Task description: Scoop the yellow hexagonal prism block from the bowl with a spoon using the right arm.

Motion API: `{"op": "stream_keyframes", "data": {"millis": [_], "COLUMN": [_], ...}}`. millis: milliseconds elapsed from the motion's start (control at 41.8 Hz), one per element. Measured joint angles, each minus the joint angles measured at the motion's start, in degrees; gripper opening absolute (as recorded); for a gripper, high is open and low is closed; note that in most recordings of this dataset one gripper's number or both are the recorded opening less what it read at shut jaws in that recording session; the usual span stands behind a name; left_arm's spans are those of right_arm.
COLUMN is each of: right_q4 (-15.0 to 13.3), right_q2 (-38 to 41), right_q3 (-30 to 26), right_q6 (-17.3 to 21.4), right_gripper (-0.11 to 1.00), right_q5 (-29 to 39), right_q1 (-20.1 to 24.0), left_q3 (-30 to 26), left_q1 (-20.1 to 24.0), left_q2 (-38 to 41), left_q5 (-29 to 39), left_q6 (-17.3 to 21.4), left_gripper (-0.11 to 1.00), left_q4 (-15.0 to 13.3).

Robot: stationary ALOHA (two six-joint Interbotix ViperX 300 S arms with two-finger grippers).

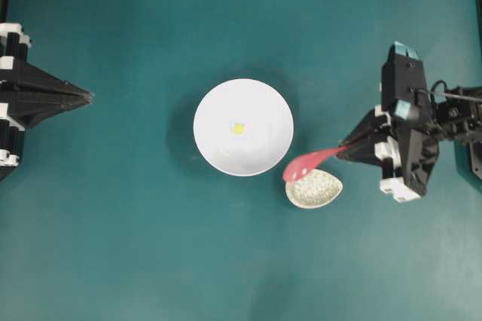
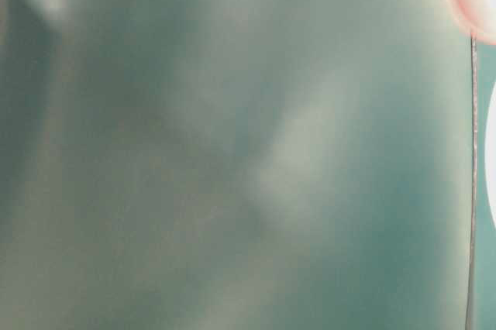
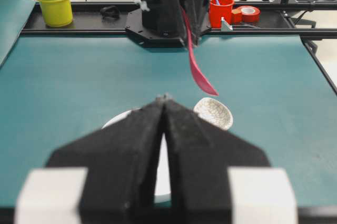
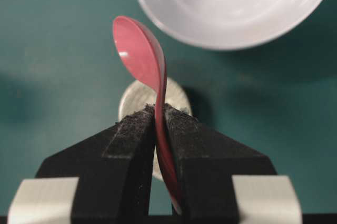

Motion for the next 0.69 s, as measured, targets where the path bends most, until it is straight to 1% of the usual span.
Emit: {"op": "stream_keyframes", "data": {"millis": [239, 479, 694], "right_q4": [0.1, 0.4, 1.8], "right_q2": [0.5, 4.0, 7.8], "right_q3": [4.8, 6.1, 6.2], "right_q6": [3.9, 5.2, 5.2], "right_gripper": [0.11, 0.11, 0.11], "right_q5": [-5.4, -7.6, -8.6], "right_q1": [2.0, 3.3, 3.7], "left_q3": [0.0, -0.1, -0.1], "left_q1": [-0.1, 0.0, 0.0], "left_q2": [0.0, 0.0, 0.0], "left_q5": [-0.1, -0.1, -0.1], "left_q6": [1.0, 1.6, 1.6], "left_gripper": [0.0, 0.0, 0.0], "left_q4": [0.0, 0.1, 0.1]}}
